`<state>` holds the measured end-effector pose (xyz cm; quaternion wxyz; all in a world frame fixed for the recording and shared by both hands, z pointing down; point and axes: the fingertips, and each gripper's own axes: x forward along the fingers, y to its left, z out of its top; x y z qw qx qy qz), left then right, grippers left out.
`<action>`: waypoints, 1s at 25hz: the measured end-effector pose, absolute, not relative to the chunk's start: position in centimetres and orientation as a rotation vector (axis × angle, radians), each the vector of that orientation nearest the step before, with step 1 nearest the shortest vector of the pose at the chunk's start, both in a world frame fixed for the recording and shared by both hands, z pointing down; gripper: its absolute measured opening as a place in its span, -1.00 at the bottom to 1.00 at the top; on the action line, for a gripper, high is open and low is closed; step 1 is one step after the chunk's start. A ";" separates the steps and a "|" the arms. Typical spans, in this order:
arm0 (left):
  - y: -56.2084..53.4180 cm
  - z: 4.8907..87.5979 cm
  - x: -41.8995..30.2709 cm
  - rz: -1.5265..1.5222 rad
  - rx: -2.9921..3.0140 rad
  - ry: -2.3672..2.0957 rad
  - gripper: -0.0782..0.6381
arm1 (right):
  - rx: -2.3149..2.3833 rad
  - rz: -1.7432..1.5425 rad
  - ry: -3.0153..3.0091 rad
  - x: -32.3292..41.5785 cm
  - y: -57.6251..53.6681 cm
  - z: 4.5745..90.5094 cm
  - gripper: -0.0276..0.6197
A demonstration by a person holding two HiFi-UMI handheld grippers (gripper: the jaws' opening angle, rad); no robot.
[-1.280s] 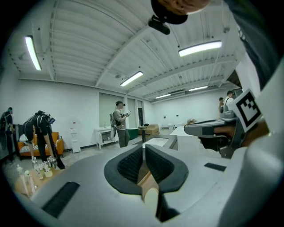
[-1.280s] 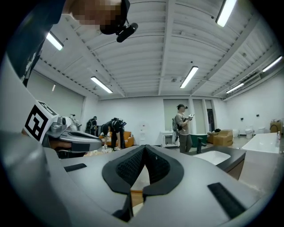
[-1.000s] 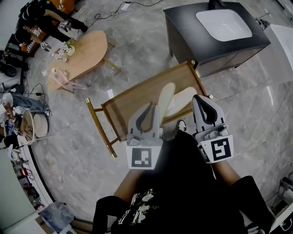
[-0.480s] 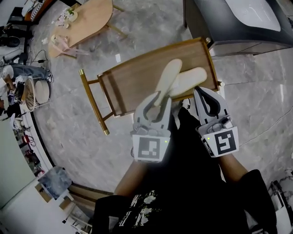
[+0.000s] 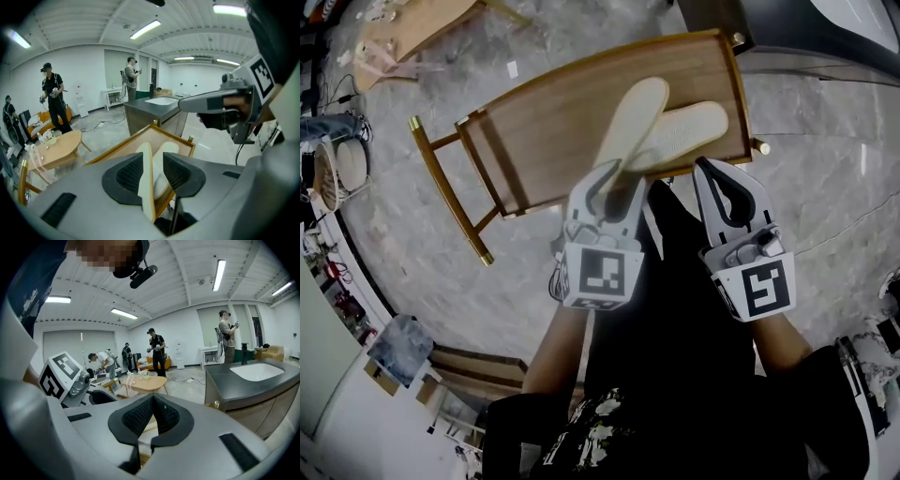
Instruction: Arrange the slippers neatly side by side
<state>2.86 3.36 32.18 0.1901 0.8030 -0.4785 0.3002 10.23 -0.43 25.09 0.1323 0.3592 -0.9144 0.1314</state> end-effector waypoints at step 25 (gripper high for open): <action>3.7 43.4 1.4 1.186 2.071 -1.372 -0.59 | 1.008 0.533 -2.534 11.8 -1.6 32.6 -0.92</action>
